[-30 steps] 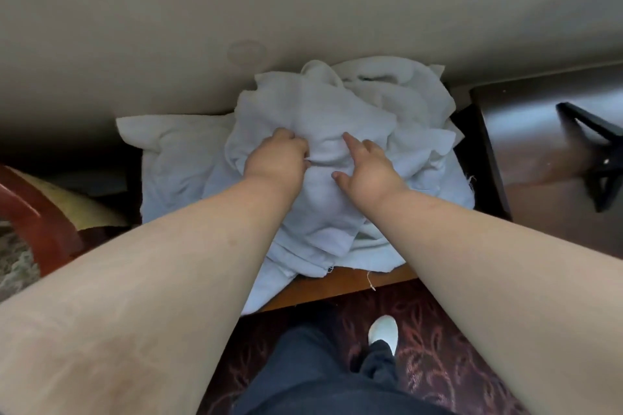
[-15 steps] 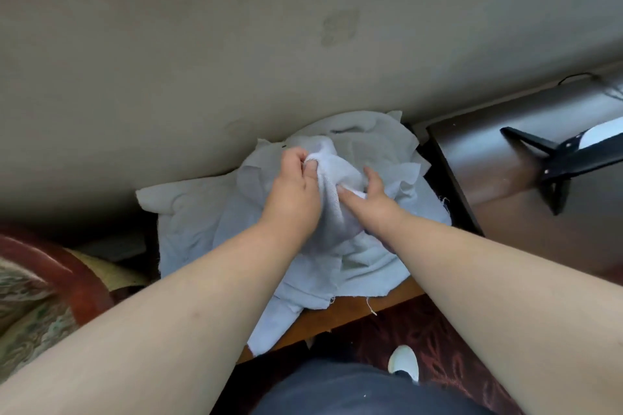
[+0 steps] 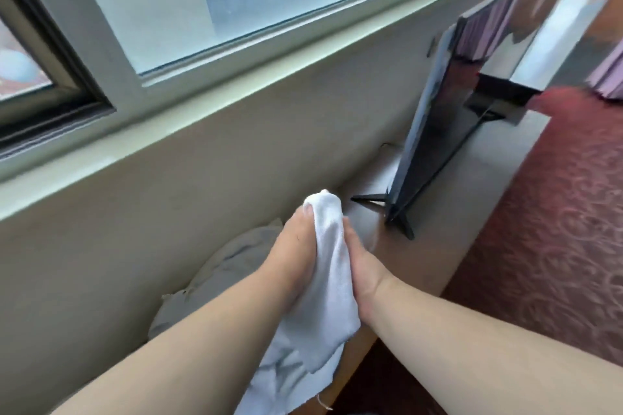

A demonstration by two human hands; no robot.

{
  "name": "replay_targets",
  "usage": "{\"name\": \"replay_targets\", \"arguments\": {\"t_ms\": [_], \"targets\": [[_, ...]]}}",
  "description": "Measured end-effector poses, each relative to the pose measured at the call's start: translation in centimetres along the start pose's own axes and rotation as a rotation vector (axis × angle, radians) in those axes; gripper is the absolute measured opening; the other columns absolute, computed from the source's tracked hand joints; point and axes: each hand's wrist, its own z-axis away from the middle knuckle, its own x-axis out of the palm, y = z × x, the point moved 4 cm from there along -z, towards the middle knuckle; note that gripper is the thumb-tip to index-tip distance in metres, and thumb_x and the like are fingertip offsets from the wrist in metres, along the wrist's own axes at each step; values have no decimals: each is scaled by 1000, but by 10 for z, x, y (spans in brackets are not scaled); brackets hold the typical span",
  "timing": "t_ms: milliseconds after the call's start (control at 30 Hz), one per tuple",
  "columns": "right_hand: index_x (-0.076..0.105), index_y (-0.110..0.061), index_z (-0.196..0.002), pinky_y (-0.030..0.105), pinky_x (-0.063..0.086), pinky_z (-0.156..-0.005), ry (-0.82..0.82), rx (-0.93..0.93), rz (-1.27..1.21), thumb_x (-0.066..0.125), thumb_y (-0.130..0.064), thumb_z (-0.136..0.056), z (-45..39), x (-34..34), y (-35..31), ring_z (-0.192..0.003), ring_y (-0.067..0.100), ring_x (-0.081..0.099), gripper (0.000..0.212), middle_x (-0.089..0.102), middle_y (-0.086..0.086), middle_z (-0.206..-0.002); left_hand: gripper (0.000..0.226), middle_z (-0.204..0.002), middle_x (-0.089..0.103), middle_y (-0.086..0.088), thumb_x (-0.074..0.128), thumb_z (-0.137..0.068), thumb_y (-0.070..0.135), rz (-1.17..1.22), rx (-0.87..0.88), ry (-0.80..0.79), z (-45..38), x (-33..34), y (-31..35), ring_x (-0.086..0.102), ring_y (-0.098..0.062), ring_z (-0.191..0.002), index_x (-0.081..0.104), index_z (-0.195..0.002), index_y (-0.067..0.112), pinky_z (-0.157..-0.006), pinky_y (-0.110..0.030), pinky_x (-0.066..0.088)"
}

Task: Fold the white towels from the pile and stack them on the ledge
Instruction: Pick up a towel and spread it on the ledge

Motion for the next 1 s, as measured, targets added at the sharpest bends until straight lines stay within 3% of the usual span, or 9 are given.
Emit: {"name": "replay_targets", "arguments": {"t_ms": [100, 167, 300, 433, 600, 700, 833, 900, 1000], "targets": [[81, -23, -96, 30, 59, -75, 44, -64, -4, 78, -72, -66, 35, -54, -34, -101, 20, 73, 58, 75, 7, -108, 52, -115, 67, 5, 33, -93, 64, -133, 176, -238, -1, 66, 26, 61, -16, -114, 61, -118, 29, -100, -43, 46], [76, -23, -110, 36, 56, -88, 110, -144, 46, 80, -67, -68, 58, -96, -54, -105, 23, 71, 61, 74, 9, -112, 37, -100, 65, -3, 39, -94, 52, -236, 296, -332, 0, 112, 42, 64, -17, -98, 57, -108, 22, -90, -50, 52], [63, -31, -122, 43, 58, -90, 306, -346, 226, 70, -67, -78, 117, -184, -95, -98, 22, 73, 57, 75, 4, -108, 20, -96, 70, 11, 52, -90, 41, -284, 281, -431, 3, 218, 63, 68, -4, -91, 55, -110, 39, -79, -34, 54], [55, -39, -126, 39, 55, -93, 528, -522, 386, 53, -79, -78, 181, -286, -141, -99, 12, 71, 62, 74, -6, -109, 18, -83, 66, -9, 43, -97, 28, -343, 407, -472, 11, 346, 89, 69, -19, -78, 58, -92, 18, -73, -41, 60], [53, -46, -129, 32, 49, -99, 612, -615, 421, 49, -89, -70, 260, -403, -198, -110, 3, 63, 73, 69, -15, -114, 11, -73, 50, -23, 42, -90, 5, -267, 483, -552, 15, 497, 119, 51, -20, -67, 46, -80, 1, -61, -44, 46], [55, -46, -127, 30, 52, -95, 638, -625, 471, 58, -81, -75, 290, -459, -227, -102, -1, 66, 63, 72, -15, -109, 14, -81, 59, -24, 44, -92, 8, -228, 486, -577, 10, 564, 127, 61, -24, -73, 55, -85, 4, -69, -52, 53], [58, -45, -106, 4, 47, -64, 702, -684, 493, 66, -43, -92, 304, -512, -269, -81, -18, 62, 16, 68, -20, -97, 14, -91, 72, -3, 53, -92, 26, -189, 410, -501, -9, 622, 132, 71, -20, -90, 65, -99, 30, -81, -46, 58], [58, -39, -113, 4, 46, -62, 703, -708, 499, 65, -33, -94, 301, -529, -292, -80, -17, 62, 21, 66, -20, -100, 19, -97, 73, 11, 55, -90, 32, -168, 344, -447, -30, 643, 135, 70, -5, -92, 62, -104, 42, -87, -39, 58], [57, -39, -123, 14, 50, -75, 703, -733, 500, 65, -37, -94, 284, -554, -333, -94, -6, 66, 31, 69, -15, -108, 16, -92, 72, 3, 55, -91, 33, -161, 340, -501, -73, 676, 147, 70, -10, -91, 64, -103, 28, -86, -48, 57]]}}
